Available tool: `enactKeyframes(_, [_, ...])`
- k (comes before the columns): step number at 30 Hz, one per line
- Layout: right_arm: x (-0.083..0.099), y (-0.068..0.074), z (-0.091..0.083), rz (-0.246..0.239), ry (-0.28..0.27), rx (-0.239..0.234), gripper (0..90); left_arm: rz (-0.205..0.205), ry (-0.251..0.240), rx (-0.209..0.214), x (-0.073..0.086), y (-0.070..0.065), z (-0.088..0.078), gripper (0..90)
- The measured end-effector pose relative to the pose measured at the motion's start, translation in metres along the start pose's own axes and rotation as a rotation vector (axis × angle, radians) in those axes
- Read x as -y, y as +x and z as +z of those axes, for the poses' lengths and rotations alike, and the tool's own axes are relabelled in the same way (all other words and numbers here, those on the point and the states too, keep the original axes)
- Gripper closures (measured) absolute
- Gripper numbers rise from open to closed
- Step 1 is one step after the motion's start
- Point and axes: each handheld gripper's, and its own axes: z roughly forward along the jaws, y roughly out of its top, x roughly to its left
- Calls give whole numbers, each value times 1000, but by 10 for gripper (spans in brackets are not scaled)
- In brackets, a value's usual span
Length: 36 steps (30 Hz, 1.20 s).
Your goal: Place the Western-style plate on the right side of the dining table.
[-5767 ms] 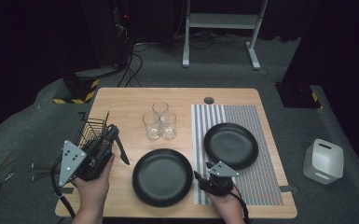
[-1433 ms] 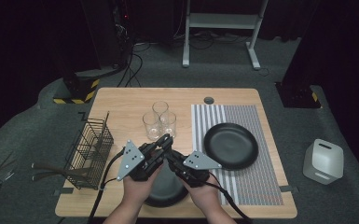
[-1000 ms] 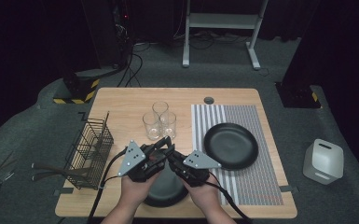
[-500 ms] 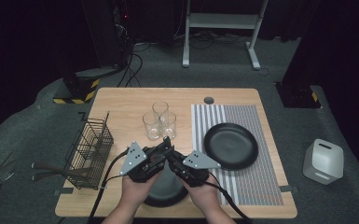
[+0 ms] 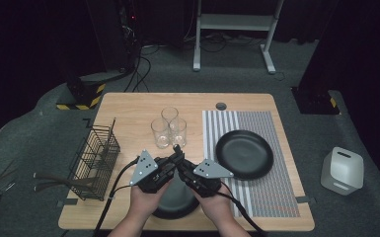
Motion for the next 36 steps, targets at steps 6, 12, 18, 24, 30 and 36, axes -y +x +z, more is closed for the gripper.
enactKeyframes(6, [-2,-1,-3,15,-13,-15,732,5,2,-23,0,3,0,834])
enactKeyframes(12, [-3,-3,-9,25,-20,-3,681,6,-2,-51,-1,8,0,834])
enactKeyframes(18, [-9,-6,-18,25,-42,14,668,7,-3,-71,-1,12,0,834])
enactKeyframes(24, [-20,-9,-25,39,-67,25,642,6,1,-83,0,13,1,834])
enactKeyframes(30, [-29,-10,-28,39,-85,26,624,18,-2,-87,0,14,0,833])
enactKeyframes(36, [-32,-10,-29,39,-94,28,611,33,5,-84,1,10,1,834])
